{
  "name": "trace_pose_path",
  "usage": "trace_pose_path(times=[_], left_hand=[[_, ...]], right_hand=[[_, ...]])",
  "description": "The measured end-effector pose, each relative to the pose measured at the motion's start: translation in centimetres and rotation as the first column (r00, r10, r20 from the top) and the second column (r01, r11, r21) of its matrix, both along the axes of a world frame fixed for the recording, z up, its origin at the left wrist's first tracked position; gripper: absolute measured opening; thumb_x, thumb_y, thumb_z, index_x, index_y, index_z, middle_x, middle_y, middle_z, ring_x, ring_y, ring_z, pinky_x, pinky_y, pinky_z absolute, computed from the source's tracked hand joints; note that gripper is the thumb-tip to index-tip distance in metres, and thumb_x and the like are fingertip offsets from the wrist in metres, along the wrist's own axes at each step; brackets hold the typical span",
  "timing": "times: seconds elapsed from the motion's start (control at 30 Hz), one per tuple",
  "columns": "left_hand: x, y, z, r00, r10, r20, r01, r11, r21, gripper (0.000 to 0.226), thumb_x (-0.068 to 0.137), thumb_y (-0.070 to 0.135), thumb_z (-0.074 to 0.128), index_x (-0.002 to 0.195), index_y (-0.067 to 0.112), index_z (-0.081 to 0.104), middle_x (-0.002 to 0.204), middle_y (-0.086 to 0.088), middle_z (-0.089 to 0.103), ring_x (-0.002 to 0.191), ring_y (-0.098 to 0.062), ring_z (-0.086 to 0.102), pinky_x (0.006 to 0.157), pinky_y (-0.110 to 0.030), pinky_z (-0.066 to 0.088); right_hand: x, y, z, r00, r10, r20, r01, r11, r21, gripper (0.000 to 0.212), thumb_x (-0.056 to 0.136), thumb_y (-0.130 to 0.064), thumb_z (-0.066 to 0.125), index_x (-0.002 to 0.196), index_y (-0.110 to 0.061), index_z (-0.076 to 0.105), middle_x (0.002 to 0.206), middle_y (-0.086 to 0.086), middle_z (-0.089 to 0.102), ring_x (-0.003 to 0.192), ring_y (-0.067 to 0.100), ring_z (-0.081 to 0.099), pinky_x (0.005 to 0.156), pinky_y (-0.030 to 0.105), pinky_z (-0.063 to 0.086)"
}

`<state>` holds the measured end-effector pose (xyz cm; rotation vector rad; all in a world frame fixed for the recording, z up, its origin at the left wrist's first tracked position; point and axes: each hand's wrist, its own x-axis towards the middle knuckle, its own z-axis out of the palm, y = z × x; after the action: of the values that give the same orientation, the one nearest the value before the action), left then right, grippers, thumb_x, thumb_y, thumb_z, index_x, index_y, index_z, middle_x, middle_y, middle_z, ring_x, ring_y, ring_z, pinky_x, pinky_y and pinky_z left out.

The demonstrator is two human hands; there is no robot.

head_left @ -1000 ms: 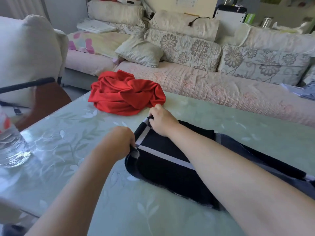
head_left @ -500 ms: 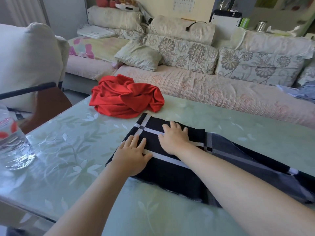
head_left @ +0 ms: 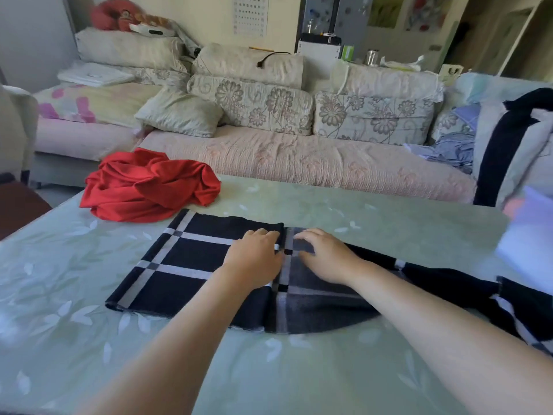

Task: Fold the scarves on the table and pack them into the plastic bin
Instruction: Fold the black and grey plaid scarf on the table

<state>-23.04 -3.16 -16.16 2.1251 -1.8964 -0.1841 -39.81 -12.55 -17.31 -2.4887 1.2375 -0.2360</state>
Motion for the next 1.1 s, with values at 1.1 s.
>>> trace_pose_path(times=[1.1], left_hand=[[-25.1, -18.7, -1.1, 0.95, -0.125, -0.285, 0.052, 0.966, -0.252, 0.017, 0.094, 0.014, 0.051, 0.101, 0.015, 0.067, 0.093, -0.004, 0.069, 0.083, -0.024, 0.062, 0.066, -0.026, 0.039]], right_hand=[[-30.7, -7.9, 0.8, 0.801, -0.484, 0.352, 0.595, 0.703, -0.388, 0.018, 0.091, -0.007, 0.052, 0.1, -0.014, 0.066, 0.101, 0.004, 0.066, 0.088, 0.034, 0.061, 0.072, 0.039, 0.049]])
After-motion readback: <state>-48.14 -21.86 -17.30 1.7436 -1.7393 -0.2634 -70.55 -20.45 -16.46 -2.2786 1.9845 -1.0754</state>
